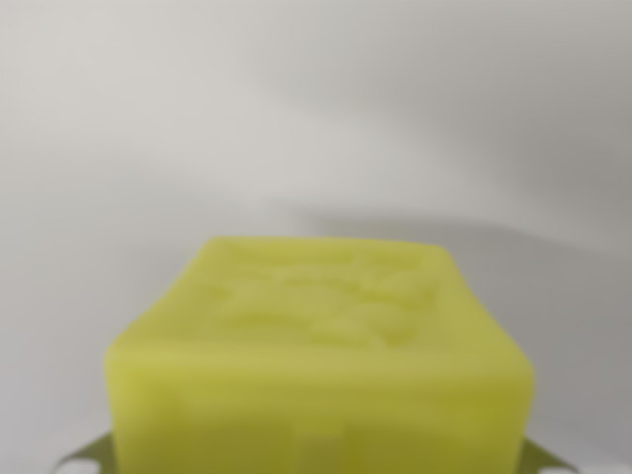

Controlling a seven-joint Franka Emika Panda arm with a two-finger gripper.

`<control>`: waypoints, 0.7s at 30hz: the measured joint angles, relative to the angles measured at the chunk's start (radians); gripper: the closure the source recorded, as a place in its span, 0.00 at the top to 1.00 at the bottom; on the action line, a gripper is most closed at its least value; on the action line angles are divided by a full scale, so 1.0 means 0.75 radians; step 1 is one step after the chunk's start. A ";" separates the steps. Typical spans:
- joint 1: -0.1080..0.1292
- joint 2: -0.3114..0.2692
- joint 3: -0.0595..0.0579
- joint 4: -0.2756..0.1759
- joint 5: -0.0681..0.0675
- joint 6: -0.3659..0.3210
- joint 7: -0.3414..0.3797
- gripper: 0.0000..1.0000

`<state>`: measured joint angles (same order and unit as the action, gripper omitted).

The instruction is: Pick yellow cube

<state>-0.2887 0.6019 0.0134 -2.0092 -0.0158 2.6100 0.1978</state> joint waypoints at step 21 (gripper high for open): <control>0.001 -0.151 0.000 -0.027 0.006 -0.125 -0.004 0.00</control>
<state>-0.2882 0.4886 0.0134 -2.0294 -0.0116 2.5164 0.1949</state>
